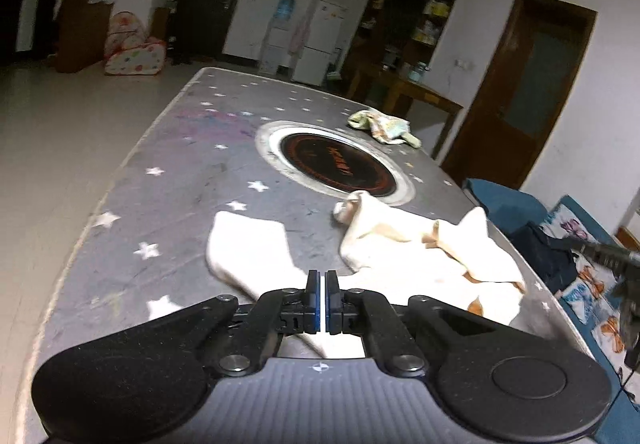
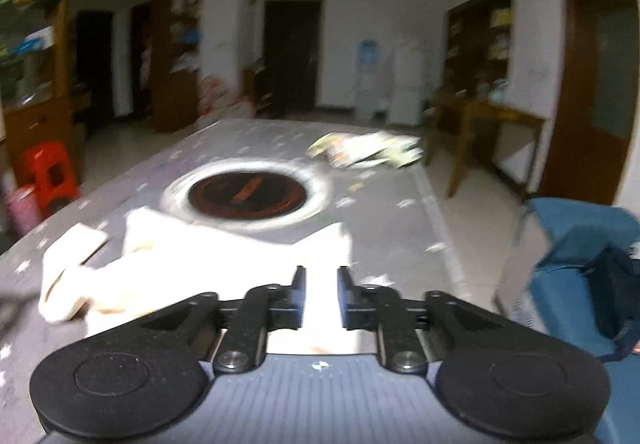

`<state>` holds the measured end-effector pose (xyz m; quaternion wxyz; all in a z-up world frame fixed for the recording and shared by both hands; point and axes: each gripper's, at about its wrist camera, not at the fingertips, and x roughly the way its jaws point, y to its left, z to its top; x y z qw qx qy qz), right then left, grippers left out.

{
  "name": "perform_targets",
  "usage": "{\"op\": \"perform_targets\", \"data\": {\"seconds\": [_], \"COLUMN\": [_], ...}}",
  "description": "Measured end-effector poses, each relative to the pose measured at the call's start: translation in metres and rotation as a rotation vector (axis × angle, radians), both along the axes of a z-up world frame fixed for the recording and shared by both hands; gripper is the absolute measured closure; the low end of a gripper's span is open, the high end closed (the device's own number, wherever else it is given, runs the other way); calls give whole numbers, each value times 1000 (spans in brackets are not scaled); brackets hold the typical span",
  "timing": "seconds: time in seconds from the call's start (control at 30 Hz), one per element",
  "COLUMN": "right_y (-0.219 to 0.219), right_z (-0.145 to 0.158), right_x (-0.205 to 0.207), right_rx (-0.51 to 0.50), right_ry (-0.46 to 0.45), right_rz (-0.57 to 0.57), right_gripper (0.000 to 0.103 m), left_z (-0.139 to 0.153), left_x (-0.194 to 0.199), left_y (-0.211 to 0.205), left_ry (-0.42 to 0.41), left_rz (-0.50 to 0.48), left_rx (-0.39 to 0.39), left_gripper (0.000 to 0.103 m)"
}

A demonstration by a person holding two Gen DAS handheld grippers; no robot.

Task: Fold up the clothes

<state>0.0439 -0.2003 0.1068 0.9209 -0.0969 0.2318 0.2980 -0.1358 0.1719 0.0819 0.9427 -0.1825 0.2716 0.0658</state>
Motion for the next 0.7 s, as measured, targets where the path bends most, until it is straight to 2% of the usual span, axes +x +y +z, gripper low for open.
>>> {"op": "perform_targets", "data": {"seconds": [0.03, 0.13, 0.2, 0.27, 0.37, 0.43, 0.57, 0.6, 0.7], "right_y": [6, 36, 50, 69, 87, 95, 85, 79, 58], "right_z": [-4, -24, -33, -44, -61, -71, -79, -77, -61], "right_x": [-1, -1, 3, 7, 17, 24, 33, 33, 32], "right_rx": [-4, -48, -63, -105, -148, -181, -167, -150, -115], "right_ry": [10, 54, 73, 76, 100, 103, 125, 120, 74], "right_rz": [23, 104, 131, 158, 172, 157, 104, 89, 39], "right_gripper": [72, 69, 66, 59, 59, 63, 93, 95, 98], "left_z": [0, 0, -1, -5, -11, -16, -25, -27, -37], "left_x": [-3, -5, -1, 7, 23, 34, 58, 62, 76], "left_y": [0, -9, -23, -41, -71, -88, -116, -122, -130], "left_ry": [1, 3, 4, 9, 27, 35, 46, 47, 66], "left_rz": [-1, -40, -95, -162, -250, -290, -344, -351, -380], "left_rx": [6, 17, 30, 53, 94, 120, 177, 198, 221], "left_gripper": [101, 101, 99, 96, 91, 79, 64, 61, 61]}}
